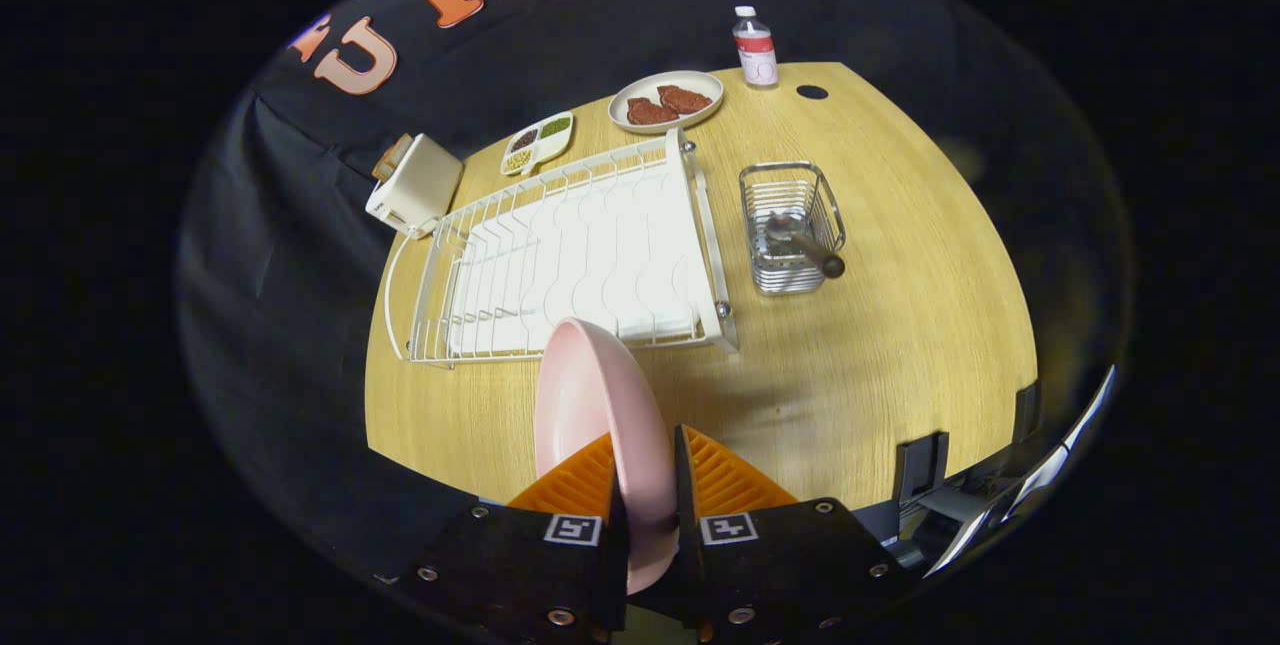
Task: Take the plate from the dish rack, then take the spoon from the basket and place it into the plate.
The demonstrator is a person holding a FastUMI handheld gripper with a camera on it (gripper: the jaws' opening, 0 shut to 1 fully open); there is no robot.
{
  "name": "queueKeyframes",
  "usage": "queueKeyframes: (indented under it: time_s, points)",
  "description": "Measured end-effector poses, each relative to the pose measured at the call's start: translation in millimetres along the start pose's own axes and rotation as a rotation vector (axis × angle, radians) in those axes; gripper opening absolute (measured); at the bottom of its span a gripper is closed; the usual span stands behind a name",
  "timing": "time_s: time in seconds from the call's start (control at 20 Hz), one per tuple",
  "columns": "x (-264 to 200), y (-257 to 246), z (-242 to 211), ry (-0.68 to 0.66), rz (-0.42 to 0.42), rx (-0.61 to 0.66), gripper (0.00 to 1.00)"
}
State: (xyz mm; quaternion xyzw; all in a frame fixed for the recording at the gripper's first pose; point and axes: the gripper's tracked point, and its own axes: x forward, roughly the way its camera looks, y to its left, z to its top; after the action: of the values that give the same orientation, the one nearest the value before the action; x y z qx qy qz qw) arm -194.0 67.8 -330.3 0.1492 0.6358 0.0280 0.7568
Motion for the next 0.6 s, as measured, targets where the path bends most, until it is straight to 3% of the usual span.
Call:
queueKeyframes:
  time_s: [0.6]
  points:
    - [49,-2,-29,0.022,-0.03,-0.01,0.24]
